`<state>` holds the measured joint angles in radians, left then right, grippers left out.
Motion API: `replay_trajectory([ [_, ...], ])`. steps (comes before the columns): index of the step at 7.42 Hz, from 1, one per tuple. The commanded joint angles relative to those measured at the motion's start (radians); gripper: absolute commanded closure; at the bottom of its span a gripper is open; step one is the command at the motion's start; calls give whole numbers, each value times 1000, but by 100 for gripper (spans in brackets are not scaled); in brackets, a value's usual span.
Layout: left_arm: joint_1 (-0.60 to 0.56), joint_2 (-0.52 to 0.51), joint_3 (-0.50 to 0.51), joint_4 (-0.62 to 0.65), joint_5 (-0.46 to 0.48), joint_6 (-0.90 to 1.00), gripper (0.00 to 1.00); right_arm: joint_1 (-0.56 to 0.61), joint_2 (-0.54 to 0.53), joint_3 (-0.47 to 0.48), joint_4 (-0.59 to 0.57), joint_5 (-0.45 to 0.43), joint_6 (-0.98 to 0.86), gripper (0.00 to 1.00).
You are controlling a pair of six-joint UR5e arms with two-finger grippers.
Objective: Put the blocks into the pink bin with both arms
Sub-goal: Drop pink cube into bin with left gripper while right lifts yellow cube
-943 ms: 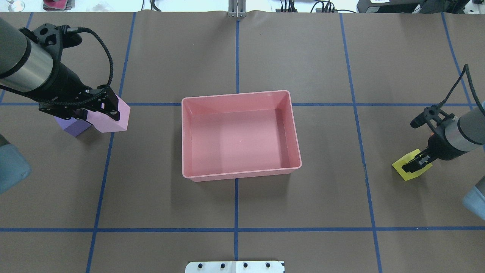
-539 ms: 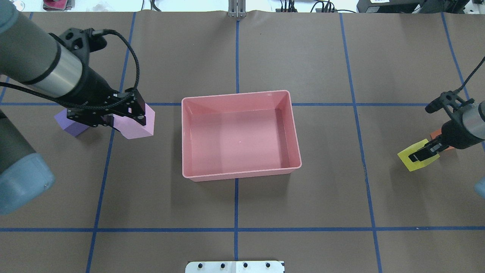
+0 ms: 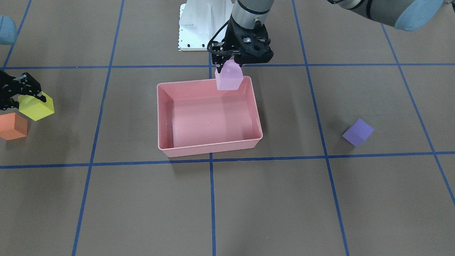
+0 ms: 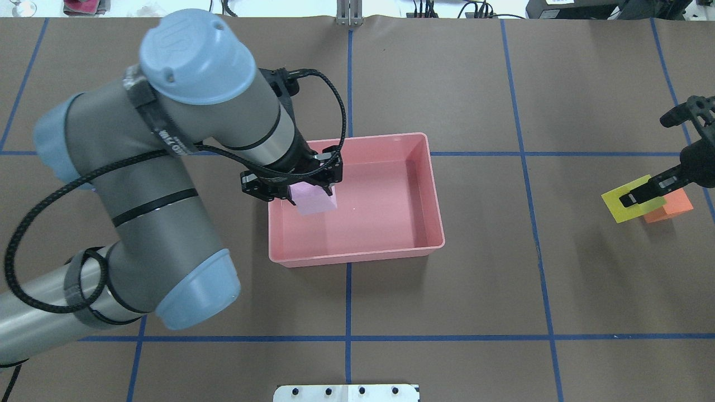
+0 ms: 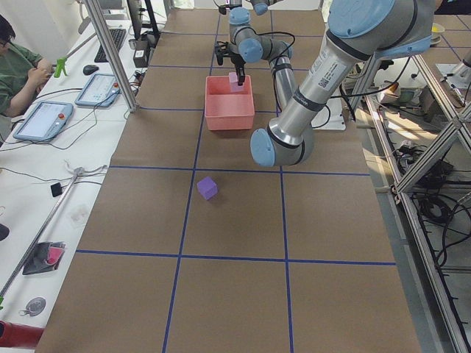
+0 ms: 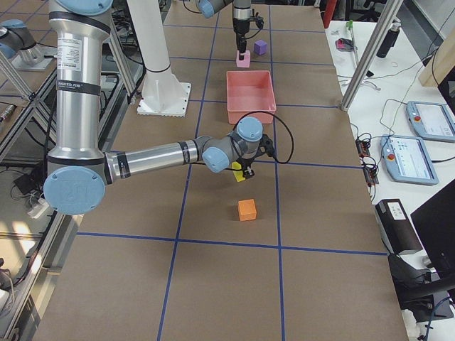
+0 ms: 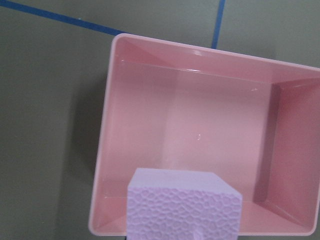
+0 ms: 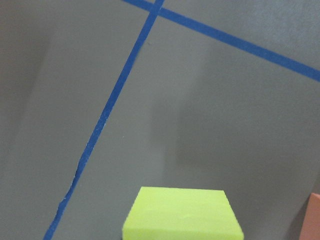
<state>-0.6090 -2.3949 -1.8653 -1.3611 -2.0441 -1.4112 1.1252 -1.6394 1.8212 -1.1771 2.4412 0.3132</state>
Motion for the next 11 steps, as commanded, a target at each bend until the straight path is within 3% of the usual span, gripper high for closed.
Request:
replay_trajectory([
  [1,8,-95,127,-21,33,0,0,57,12,3,-9,55,0,100],
  [3,5,-93,114,-32,33,8,0,93,58,7,-60,99,0,100],
  [5,-43,-69,45,2,21,93,0,127,172,58,-238,165,4,100],
  [6,-78,-6,-34,105,3,233,0,87,290,84,-371,161,53,100],
  [8,-206,194,-142,157,-28,491,0,-49,451,110,-435,101,340,100],
  [11,-322,441,-143,-19,-64,603,0,-252,576,138,-438,-92,658,100],
])
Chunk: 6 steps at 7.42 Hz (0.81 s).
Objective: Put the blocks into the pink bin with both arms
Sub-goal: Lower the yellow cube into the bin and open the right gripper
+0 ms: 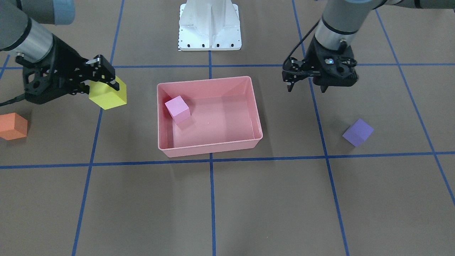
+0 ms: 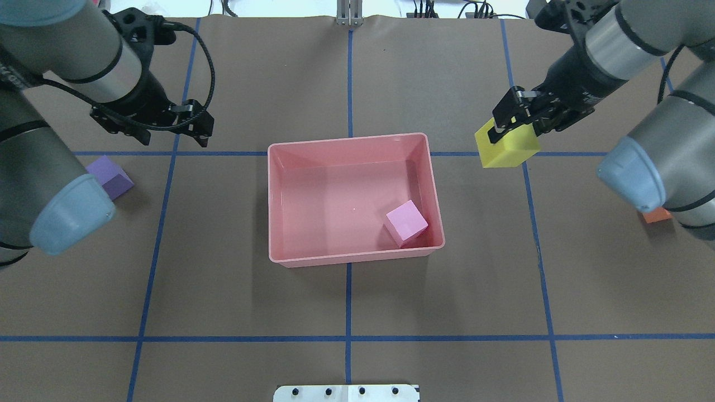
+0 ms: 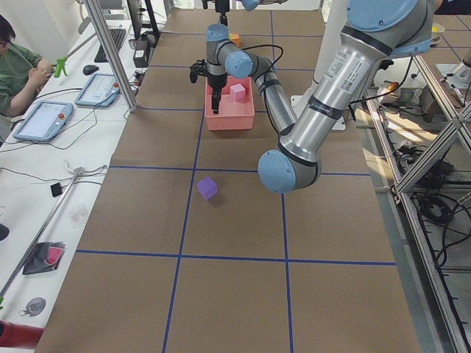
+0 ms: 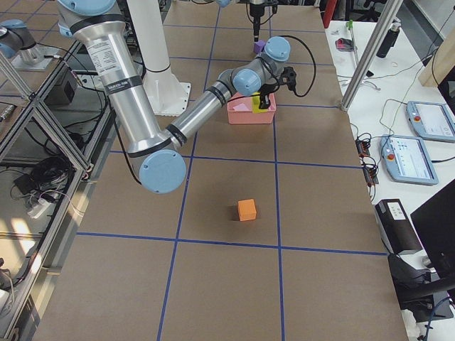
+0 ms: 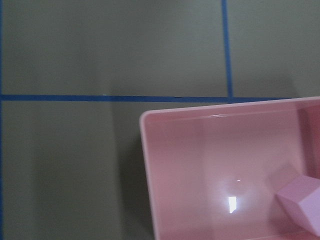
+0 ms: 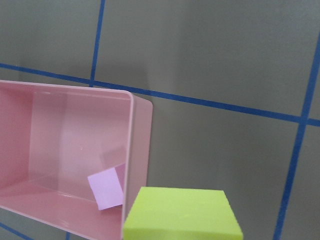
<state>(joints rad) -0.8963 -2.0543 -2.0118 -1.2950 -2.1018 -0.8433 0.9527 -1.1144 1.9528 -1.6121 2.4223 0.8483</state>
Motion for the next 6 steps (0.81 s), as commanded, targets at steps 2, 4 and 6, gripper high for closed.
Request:
replay_trajectory([
  [2,-49,195,5,-99,3,-105,0,-210,105,6,-3,-210,227,100],
  [4,-72,203,51,-102,22,-303,0,-323,120,3,-8,-338,239,100],
  [6,-64,203,125,-191,95,-468,0,-397,155,-44,-15,-425,239,100],
])
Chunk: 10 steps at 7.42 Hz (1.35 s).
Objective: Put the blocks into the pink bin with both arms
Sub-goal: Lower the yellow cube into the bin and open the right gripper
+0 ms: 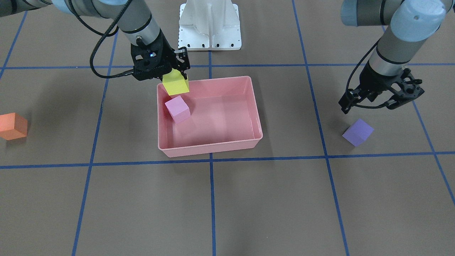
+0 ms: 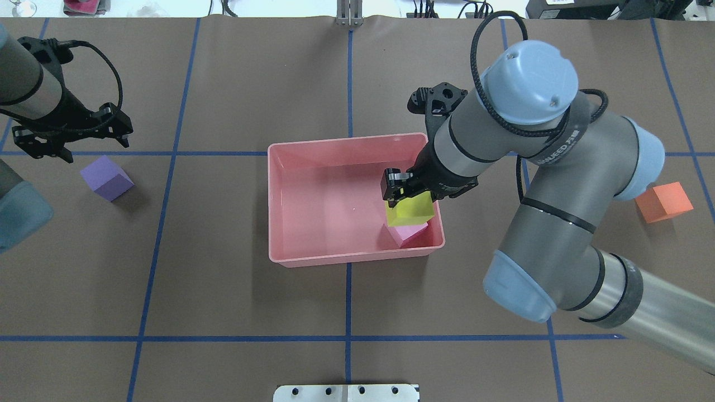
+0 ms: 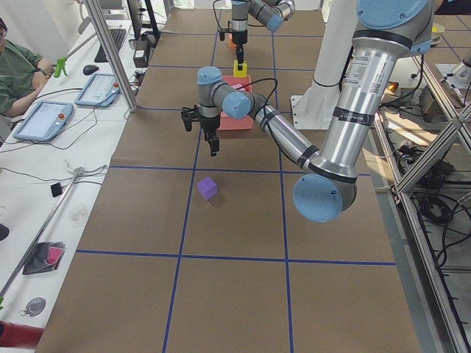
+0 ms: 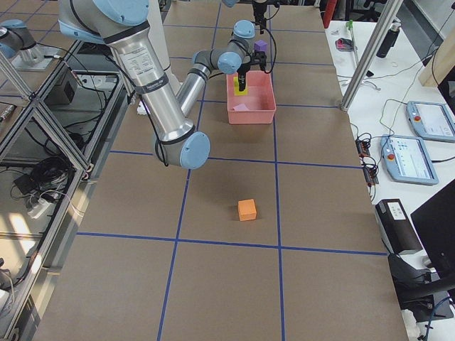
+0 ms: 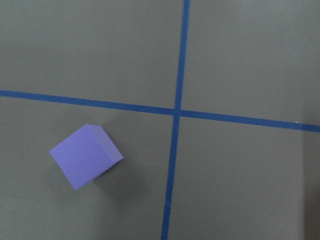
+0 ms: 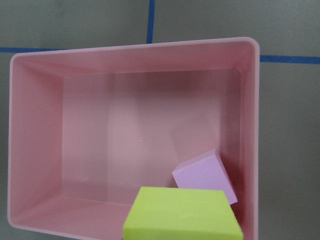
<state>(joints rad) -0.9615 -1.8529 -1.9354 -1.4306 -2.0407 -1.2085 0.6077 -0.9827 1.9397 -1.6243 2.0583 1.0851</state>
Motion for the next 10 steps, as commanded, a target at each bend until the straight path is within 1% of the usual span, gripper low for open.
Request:
replay_trajectory([
  [1,1,1,76,-85,42,-106,0,-69,59,-74,-2,-85,2,100],
  [3,-3,0,108,-115,50,-103,0,-77,163,-171,-2,-101,2,100],
  [5,-3,1,150,-162,50,-103,0,-68,197,-218,3,-104,-4,100],
  [6,-3,3,176,-187,59,-103,0,-69,228,-260,6,-119,-1,100],
  [7,-3,6,206,-217,95,-105,0,-68,263,-309,9,-125,-2,100],
  [9,-3,38,248,-302,99,-102,0,-69,279,-369,59,-125,-1,100],
  [10,-2,56,250,-321,99,-97,0,-68,279,-376,70,-125,2,100],
])
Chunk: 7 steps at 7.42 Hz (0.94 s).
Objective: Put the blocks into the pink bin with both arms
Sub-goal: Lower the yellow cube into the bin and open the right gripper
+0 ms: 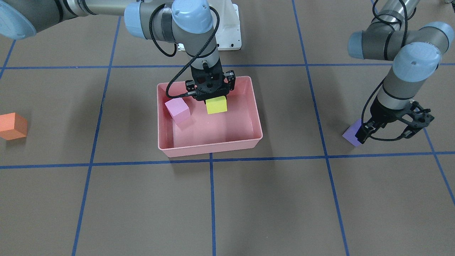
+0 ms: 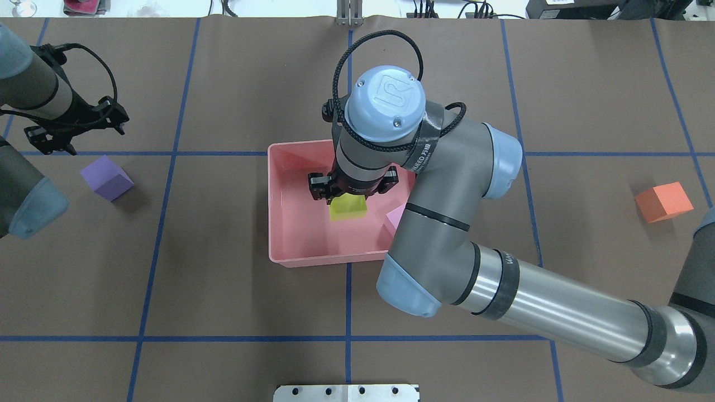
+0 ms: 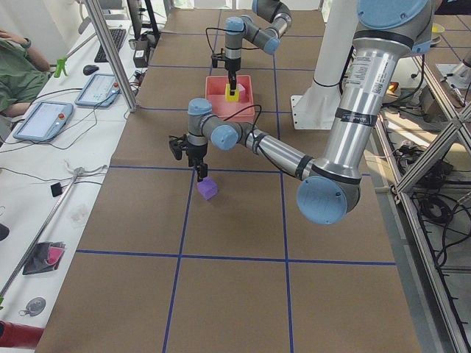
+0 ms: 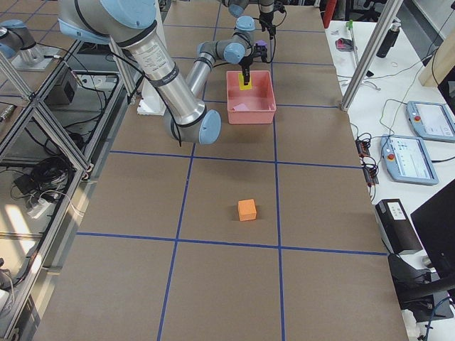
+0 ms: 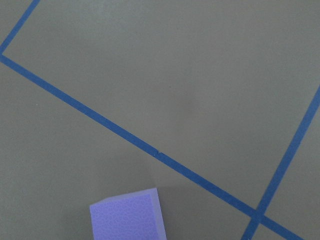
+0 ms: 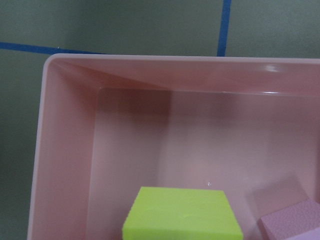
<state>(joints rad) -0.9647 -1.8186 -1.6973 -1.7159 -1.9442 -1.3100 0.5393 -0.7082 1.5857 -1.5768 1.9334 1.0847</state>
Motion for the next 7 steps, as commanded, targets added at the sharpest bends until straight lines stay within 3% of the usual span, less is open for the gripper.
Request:
replay_trajectory([
  [1,1,24,8,-37,2,0,0,1,3,-21,21,2,3,100],
  [2,1,33,5,-36,2,-3,0,-1,-2,-21,21,6,3,100],
  [3,4,50,-1,-37,2,-15,0,-1,-2,-21,21,6,1,84],
  [4,10,48,-1,-37,2,-40,0,-1,-7,-16,21,3,-5,27],
  [5,12,47,-2,-37,4,-60,0,1,-11,-9,23,4,-6,1],
  [7,46,47,8,-82,4,-118,0,1,-13,-6,23,2,-5,1],
])
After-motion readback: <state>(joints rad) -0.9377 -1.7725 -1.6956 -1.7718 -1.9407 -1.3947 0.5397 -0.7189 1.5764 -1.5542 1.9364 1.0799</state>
